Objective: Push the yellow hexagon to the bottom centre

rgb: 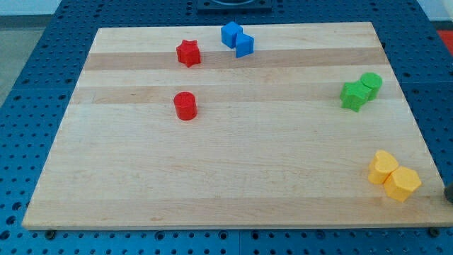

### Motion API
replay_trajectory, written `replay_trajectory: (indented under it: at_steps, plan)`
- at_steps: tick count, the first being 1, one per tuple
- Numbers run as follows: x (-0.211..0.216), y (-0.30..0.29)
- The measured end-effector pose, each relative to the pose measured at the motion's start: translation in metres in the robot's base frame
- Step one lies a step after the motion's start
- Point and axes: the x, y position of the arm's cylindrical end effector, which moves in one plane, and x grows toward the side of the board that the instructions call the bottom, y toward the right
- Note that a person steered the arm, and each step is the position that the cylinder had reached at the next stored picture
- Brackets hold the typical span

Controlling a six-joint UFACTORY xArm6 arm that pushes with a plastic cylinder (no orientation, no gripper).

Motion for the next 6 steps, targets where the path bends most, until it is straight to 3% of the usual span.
replay_trajectory:
  at_steps: [6]
  plan:
    - [-0.017,-0.083]
